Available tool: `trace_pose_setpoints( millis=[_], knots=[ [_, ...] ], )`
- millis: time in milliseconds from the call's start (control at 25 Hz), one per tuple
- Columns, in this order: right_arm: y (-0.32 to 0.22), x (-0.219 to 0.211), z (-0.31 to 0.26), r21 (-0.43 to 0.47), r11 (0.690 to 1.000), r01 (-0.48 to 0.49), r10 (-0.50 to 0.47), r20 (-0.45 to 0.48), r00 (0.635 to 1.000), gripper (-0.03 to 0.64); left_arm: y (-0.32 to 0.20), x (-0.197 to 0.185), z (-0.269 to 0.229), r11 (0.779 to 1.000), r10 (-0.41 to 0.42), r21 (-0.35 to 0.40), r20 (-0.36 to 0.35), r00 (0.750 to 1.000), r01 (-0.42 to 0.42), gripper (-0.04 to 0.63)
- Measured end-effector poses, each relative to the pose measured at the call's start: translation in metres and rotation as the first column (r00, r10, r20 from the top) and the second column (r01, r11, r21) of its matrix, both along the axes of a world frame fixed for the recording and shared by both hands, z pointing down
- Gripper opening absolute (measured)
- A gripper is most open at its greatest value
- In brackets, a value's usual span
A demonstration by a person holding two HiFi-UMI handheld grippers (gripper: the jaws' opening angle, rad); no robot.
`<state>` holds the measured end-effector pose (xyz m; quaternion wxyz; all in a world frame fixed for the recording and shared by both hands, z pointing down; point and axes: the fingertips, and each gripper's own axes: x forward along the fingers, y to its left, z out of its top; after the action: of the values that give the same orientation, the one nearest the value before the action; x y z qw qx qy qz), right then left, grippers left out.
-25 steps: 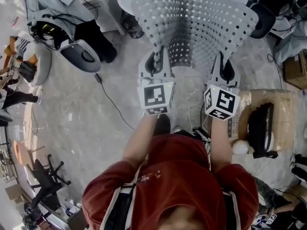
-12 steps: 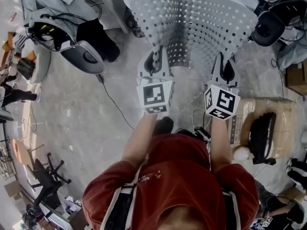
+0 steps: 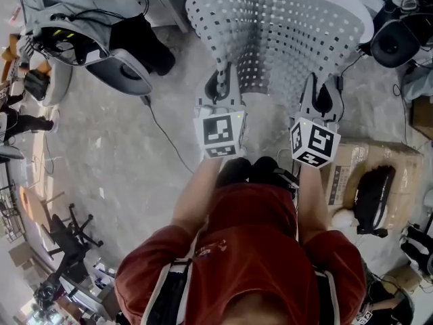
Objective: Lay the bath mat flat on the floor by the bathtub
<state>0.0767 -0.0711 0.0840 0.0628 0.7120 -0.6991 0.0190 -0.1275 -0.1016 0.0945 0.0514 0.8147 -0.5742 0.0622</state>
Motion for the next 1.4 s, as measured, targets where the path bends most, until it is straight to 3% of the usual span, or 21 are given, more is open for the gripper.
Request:
trace_pose_setpoints(
  millis=[600,1120,1400],
  knots=[
    [-0.061,0.007,0.109,-0.154,0.985,0.075,-0.064,0.07,0.995,0.049,-0.048,0.004,0.096,0.988,-0.065,-0.139,0.068,0.996,0.074,0.057],
    [-0.091,0.022,0.242,-0.324,0.939,0.116,-0.093,0.085,0.992,0.049,-0.073,0.015,0.227,0.943,-0.093,-0.31,0.111,0.989,0.123,0.057],
    [-0.117,0.046,0.302,-0.402,0.903,0.15,-0.122,0.093,0.988,0.049,-0.098,0.042,0.278,0.914,-0.097,-0.381,0.126,0.987,0.138,0.057]
  ],
)
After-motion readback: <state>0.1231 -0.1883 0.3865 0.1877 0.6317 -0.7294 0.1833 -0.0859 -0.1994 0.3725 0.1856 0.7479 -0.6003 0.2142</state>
